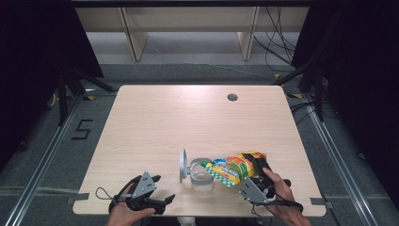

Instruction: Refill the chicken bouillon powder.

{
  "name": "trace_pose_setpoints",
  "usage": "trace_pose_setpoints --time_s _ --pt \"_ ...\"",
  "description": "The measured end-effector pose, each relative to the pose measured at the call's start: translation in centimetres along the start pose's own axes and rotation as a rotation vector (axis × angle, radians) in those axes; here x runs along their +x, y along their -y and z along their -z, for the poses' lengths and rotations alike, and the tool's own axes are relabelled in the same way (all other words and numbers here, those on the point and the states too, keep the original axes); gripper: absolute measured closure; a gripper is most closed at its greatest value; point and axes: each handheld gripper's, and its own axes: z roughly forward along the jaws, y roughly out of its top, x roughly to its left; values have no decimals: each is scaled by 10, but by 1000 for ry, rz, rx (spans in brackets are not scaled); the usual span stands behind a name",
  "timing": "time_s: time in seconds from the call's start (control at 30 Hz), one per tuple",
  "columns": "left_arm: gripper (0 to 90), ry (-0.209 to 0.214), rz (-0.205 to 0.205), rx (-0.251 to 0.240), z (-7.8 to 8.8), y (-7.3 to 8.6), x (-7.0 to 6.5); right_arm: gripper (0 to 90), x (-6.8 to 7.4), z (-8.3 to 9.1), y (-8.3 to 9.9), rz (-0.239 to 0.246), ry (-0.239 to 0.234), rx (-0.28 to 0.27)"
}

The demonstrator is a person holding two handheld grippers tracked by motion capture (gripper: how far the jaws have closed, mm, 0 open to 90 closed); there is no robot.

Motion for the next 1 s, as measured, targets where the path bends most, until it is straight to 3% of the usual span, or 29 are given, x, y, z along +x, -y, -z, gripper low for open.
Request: trace_pose_setpoints --time_s 0.03,0.07,0.1,0.13,0.17,0.2,0.23,0.27,0.3,0.4,0.43,0.47,0.5,0.53,0.67,0.7,0.8,0.83,0.87,0.9,0.93,0.97,1.0 --pt "178 0 -15 13 1 0 1 338 0 2 -4 32 4 10" --pt "178 0 -15 13 1 0 1 338 0 2 -4 32 4 10" --pt "178 -3 -21 11 1 0 1 339 3 3 -4 -12 4 25" --pt "178 -3 -38 7 1 -1 2 339 3 3 -5 8 6 27" --pt "178 -4 -13 -3 1 0 1 340 4 3 -8 46 36 33" --pt "178 -3 9 -2 0 1 0 340 4 3 -8 46 36 33" --pt "178 -3 8 -1 1 1 0 340 1 2 -9 97 34 31" --pt "178 -3 4 0 1 1 0 340 3 3 -10 76 50 41" --pt "178 -4 8 -2 0 1 0 341 -2 4 -11 194 68 70" --pt "178 -1 -9 13 1 0 0 342 0 6 -13 206 85 82" --pt "178 -11 -10 14 1 1 0 342 -1 5 -14 239 89 79" --pt "178 -11 -9 13 1 1 0 343 1 6 -15 230 94 94" --pt "178 -13 -10 17 1 1 0 343 -1 6 -16 294 107 80" --pt "178 -11 -14 13 1 1 0 343 -2 6 -17 317 116 77" --pt "178 -7 -10 15 0 1 0 345 -1 7 -20 374 137 92" --pt "178 -8 -17 18 0 1 1 345 -2 7 -22 407 141 87" --pt "178 -13 -19 21 0 1 1 374 -1 9 -23 433 147 116" --pt "178 -13 -10 13 -1 1 0 376 -4 9 -26 501 151 106" --pt "178 -7 9 -1 -1 1 -1 377 -2 9 -26 463 154 127" --pt "178 -10 10 -1 -1 1 -1 380 -5 9 -31 570 163 97" --pt "178 -10 10 -1 0 1 0 380 -5 9 -31 570 163 97" --pt "178 -11 5 0 0 1 0 383 0 10 -29 507 158 127" --pt "178 -8 9 3 0 1 0 386 2 10 -30 500 166 122"
